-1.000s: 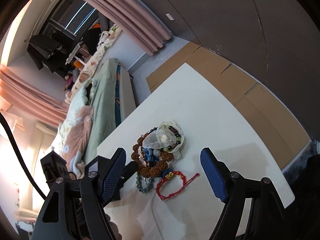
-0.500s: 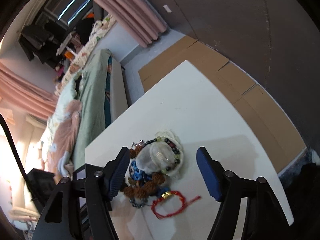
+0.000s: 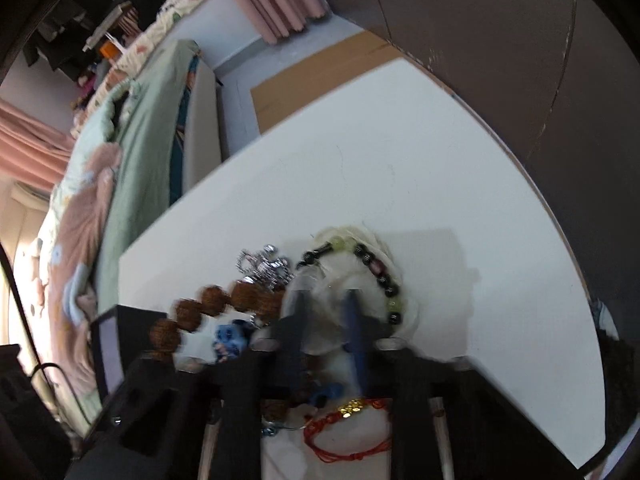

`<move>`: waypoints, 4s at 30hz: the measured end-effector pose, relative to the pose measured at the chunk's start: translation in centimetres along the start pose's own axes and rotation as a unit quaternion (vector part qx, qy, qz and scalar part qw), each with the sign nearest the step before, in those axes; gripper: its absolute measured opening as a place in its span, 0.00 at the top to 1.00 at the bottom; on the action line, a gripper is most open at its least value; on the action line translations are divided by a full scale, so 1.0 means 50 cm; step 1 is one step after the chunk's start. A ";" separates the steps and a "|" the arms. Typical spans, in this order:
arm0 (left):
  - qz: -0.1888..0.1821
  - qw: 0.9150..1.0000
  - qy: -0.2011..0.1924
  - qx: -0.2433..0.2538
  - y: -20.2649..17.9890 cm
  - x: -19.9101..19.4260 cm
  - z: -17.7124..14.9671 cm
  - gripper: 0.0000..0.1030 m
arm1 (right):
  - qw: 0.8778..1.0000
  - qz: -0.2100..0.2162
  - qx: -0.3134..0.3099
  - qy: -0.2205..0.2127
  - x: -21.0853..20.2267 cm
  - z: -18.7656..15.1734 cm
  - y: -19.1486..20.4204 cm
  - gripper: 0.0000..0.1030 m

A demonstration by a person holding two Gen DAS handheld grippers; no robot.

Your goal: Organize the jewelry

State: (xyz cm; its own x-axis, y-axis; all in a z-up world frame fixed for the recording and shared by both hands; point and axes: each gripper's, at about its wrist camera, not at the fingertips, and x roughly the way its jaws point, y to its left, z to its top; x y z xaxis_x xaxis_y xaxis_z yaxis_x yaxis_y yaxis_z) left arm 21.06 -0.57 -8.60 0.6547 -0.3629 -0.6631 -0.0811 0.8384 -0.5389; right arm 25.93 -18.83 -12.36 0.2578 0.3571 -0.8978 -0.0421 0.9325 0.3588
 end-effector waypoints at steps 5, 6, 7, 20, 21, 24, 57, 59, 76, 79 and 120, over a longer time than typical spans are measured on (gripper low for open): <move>0.000 1.000 -0.012 0.014 -0.008 -0.023 0.003 0.81 | 0.999 0.028 0.008 -0.043 -0.047 -0.007 -0.018 0.97; 0.001 1.000 -0.015 0.017 -0.008 -0.027 -0.001 0.81 | 0.998 0.038 0.009 -0.051 -0.059 -0.006 -0.021 0.97; 0.002 1.000 -0.019 0.021 -0.010 -0.033 -0.001 0.81 | 0.997 0.047 0.011 -0.056 -0.068 -0.006 -0.025 0.97; 0.006 0.998 -0.061 0.014 -0.008 -0.110 0.035 0.81 | 0.976 0.184 0.012 -0.114 -0.154 -0.006 0.001 0.97; 0.008 0.998 -0.066 0.014 -0.007 -0.119 0.035 0.81 | 0.974 0.195 0.010 -0.117 -0.158 -0.005 0.011 0.97; 0.011 0.996 -0.087 0.018 -0.004 -0.159 0.046 0.81 | 0.966 0.226 0.006 -0.123 -0.163 -0.005 0.036 0.97; 0.160 0.976 -0.145 -0.002 0.067 -0.295 0.059 0.46 | 0.961 0.274 -0.008 -0.042 -0.062 -0.024 0.160 0.40; 0.167 0.977 -0.129 -0.023 0.088 -0.279 0.054 0.26 | 0.962 0.267 -0.009 -0.048 -0.077 -0.018 0.144 0.40; 0.212 0.977 0.007 0.006 0.012 -0.173 0.007 0.24 | 0.979 0.188 -0.036 -0.063 -0.153 -0.021 0.015 0.40; 0.210 0.977 0.016 0.030 -0.023 -0.167 0.001 0.23 | 0.982 0.173 -0.026 -0.070 -0.161 -0.020 -0.012 0.40; 0.201 0.966 0.111 0.115 -0.033 0.125 -0.009 0.63 | 0.997 0.073 0.018 0.004 -0.093 -0.009 -0.121 0.40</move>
State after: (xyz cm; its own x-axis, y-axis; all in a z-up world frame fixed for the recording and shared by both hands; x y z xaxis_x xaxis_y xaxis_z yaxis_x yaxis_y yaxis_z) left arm 24.95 -4.42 -12.08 0.4250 -0.0462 -0.9040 -0.1099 0.9887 -0.1022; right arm 24.57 -26.12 -10.46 0.2443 0.4894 -0.8371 -0.0442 0.8680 0.4946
